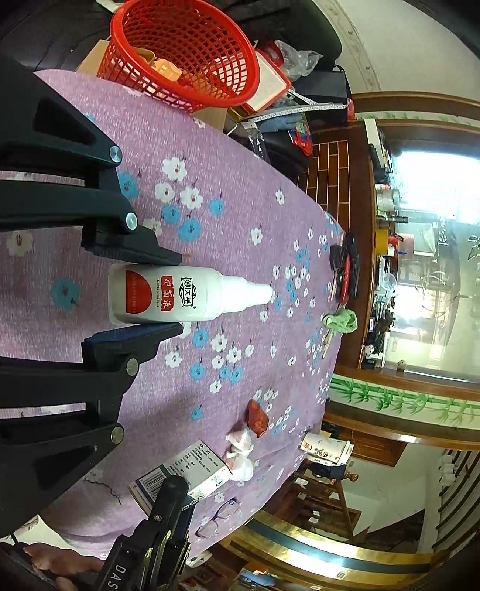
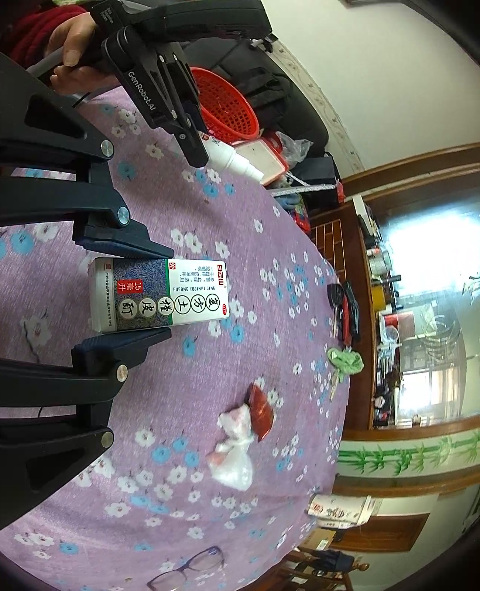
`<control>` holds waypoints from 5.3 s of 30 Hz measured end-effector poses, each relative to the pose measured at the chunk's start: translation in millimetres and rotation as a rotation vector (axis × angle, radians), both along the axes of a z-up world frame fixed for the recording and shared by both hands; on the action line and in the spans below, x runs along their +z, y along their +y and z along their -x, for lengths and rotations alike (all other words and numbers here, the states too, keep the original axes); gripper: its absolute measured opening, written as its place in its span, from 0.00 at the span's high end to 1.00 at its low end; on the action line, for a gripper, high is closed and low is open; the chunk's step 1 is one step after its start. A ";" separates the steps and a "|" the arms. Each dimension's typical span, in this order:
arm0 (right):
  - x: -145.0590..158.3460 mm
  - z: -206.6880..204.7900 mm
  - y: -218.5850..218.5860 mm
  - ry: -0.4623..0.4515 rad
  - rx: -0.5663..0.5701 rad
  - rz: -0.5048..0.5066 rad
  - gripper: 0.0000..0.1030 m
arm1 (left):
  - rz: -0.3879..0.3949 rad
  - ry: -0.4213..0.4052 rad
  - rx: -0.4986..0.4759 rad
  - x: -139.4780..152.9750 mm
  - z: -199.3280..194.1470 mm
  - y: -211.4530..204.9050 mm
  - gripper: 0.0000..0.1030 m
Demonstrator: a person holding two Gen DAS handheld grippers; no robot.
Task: Collect trash
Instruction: 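Carry bottle and medicine box over the red basket and open both grippers, then grasp the white plastic bag with the right gripper while the left grasps the red snack wrapper, then carry plastic bag and snack wrapper over the red basket and open both grippers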
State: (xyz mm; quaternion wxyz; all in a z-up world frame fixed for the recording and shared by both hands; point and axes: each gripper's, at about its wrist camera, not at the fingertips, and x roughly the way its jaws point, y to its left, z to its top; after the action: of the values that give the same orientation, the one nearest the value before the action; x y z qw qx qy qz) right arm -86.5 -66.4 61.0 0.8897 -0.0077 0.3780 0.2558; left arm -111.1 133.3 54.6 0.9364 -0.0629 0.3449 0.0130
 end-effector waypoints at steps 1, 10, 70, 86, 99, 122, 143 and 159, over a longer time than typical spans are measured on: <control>0.9 -0.5 3.0 0.000 0.007 0.000 0.63 | 0.000 -0.002 0.007 0.4 0.5 2.8 0.72; 7.9 -5.8 41.3 -0.004 0.090 0.016 0.63 | 0.006 -0.025 0.069 8.4 7.2 33.4 0.72; 31.0 -69.3 77.1 0.138 0.103 -0.176 0.40 | 0.025 -0.056 0.315 39.3 40.0 146.5 0.46; -19.8 -147.1 -160.2 0.270 -0.451 -0.285 0.38 | -0.069 0.036 -0.037 33.6 -35.1 -13.2 0.40; -53.3 -166.0 -149.1 0.223 -0.375 -0.316 0.90 | -0.066 0.110 -0.174 44.9 -91.1 -91.7 0.32; -40.1 -154.0 -217.9 0.090 -0.519 -0.482 0.96 | -0.215 0.290 -0.247 -46.6 -265.3 -211.9 0.45; -26.8 -137.4 -138.6 0.092 0.032 -0.582 0.95 | -0.084 0.125 -0.044 -21.1 -165.7 -85.5 0.66; -14.0 -113.5 -107.6 -0.001 -0.018 -0.348 0.95 | -0.114 0.036 0.013 -3.3 -90.2 -66.9 0.66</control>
State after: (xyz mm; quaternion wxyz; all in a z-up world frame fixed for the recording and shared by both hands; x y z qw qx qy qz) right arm 27.0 -174.1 47.0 0.8802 0.1496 0.3275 0.3093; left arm -21.0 66.4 51.4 0.9321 -0.0114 0.3598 0.0399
